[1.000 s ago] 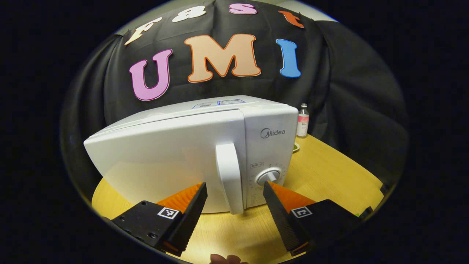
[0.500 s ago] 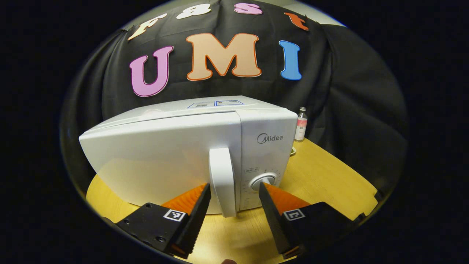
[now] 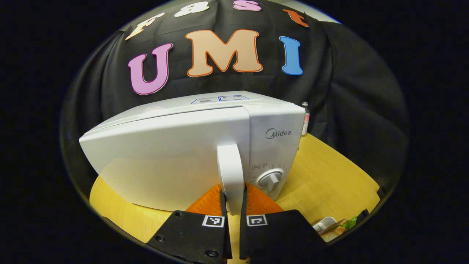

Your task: Open the microwave oven with the left hand, put the food in, and close the microwave oven.

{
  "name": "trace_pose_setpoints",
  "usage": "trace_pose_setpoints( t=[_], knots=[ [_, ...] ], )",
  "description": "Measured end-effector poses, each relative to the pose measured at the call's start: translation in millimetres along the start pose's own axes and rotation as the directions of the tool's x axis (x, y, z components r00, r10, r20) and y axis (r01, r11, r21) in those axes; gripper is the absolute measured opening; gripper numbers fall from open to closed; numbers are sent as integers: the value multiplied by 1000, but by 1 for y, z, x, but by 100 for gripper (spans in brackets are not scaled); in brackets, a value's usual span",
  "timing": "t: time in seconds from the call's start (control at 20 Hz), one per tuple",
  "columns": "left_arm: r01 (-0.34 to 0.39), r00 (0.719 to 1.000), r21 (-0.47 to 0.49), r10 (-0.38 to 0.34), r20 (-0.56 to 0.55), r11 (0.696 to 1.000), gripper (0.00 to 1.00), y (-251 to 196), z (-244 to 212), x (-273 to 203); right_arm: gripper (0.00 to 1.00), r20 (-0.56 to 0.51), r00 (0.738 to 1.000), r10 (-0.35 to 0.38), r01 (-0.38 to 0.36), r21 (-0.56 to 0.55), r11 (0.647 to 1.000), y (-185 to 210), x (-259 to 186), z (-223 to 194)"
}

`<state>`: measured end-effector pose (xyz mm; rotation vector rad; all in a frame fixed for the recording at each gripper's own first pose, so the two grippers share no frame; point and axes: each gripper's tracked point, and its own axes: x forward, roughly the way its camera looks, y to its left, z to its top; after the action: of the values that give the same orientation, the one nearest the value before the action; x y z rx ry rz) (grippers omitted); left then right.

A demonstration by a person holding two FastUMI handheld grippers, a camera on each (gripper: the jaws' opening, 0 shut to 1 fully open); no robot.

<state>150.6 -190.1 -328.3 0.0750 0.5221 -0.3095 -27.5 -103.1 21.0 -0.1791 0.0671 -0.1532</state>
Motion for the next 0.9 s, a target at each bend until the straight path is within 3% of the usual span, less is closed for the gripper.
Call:
trace_pose_setpoints(
  t=[0.2,0.4,0.65,0.75,0.9],
  knots=[
    [54,998,-2,-54,-22,999,2,-4,-13,-20,97,10,1000,0,0,10,1000,-1,1,3],
    [81,996,27,-82,37,996,1,5,-34,-80,97,-12,1000,12,-11,51,999,6,8,-8],
    [165,986,25,-165,-8,986,1,30,-73,-157,97,-21,997,76,-74,73,995,34,18,-13],
    [149,988,17,-149,-35,989,2,54,-90,-188,97,-18,993,114,-112,85,990,49,17,-14],
    [66,996,-6,-66,-63,998,2,89,-108,-218,97,-29,987,159,-153,146,977,71,15,-22]
  ],
)
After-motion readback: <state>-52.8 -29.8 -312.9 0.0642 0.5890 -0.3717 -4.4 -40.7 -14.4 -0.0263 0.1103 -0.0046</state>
